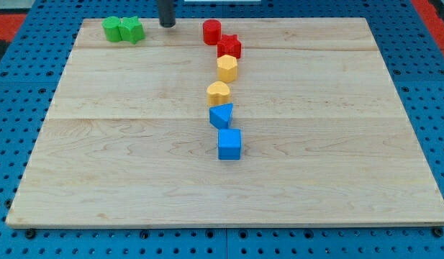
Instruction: Push the green star towards the bottom left
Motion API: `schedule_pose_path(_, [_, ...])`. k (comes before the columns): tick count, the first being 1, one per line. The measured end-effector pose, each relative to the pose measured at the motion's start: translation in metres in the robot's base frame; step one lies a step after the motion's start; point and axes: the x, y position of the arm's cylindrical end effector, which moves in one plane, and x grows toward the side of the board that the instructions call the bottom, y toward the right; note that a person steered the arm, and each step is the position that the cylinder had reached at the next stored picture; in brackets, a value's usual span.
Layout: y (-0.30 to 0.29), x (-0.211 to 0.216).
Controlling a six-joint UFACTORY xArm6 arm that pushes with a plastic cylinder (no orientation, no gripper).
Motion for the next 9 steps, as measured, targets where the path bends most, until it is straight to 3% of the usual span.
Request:
schedule_pose_path(1, [0.034, 0.024])
schedule_pose_path(2, [0.098, 0.022])
schedule_pose_path(3, [0.111, 0.011])
schedule_pose_path(5, [0.013, 0.020])
schedule_pose_path(9, [0.003, -0.032])
